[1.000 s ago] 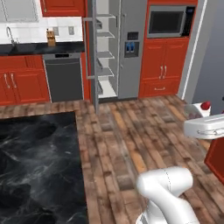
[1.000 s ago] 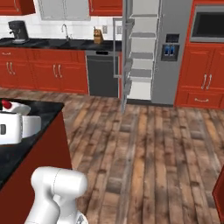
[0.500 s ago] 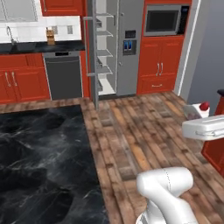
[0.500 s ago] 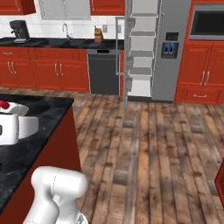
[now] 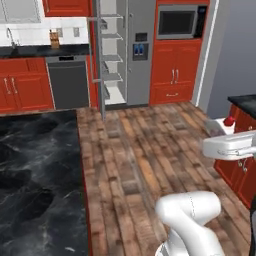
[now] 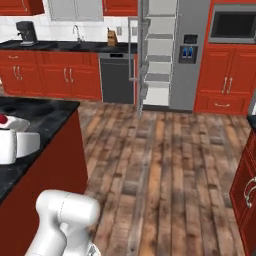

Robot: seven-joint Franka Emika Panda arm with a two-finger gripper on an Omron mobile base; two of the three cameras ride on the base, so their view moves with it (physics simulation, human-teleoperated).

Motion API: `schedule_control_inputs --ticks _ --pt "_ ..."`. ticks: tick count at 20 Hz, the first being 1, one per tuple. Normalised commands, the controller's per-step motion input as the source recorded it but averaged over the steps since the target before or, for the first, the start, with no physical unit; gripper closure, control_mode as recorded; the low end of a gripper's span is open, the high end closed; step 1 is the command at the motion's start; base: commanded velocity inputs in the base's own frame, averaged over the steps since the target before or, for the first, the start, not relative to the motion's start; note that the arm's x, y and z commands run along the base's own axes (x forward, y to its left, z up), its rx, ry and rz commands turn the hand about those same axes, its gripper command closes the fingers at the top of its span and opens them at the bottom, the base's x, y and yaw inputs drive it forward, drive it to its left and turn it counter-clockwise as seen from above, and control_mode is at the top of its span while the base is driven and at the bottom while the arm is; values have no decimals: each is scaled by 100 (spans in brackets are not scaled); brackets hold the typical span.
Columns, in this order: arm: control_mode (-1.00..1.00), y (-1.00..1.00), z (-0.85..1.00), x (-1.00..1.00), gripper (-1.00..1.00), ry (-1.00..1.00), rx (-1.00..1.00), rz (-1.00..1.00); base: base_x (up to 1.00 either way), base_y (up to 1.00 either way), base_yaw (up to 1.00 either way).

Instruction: Take the cupcake and cake from the fridge and place them on the empty tray on the dining counter.

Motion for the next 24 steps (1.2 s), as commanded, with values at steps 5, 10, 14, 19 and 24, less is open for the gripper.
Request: schedule_control_inputs --ticks 5,10,14,19,24 --pt "100 0 0 0 100 0 0 0 -67 -43 20" --pt "100 0 0 0 100 0 0 0 -100 96 -2" --pt "100 0 0 0 100 0 0 0 -100 100 -5" --pt "100 0 0 0 100 0 0 0 -100 100 -9" --pt "100 0 0 0 100 0 0 0 -81 100 -9"
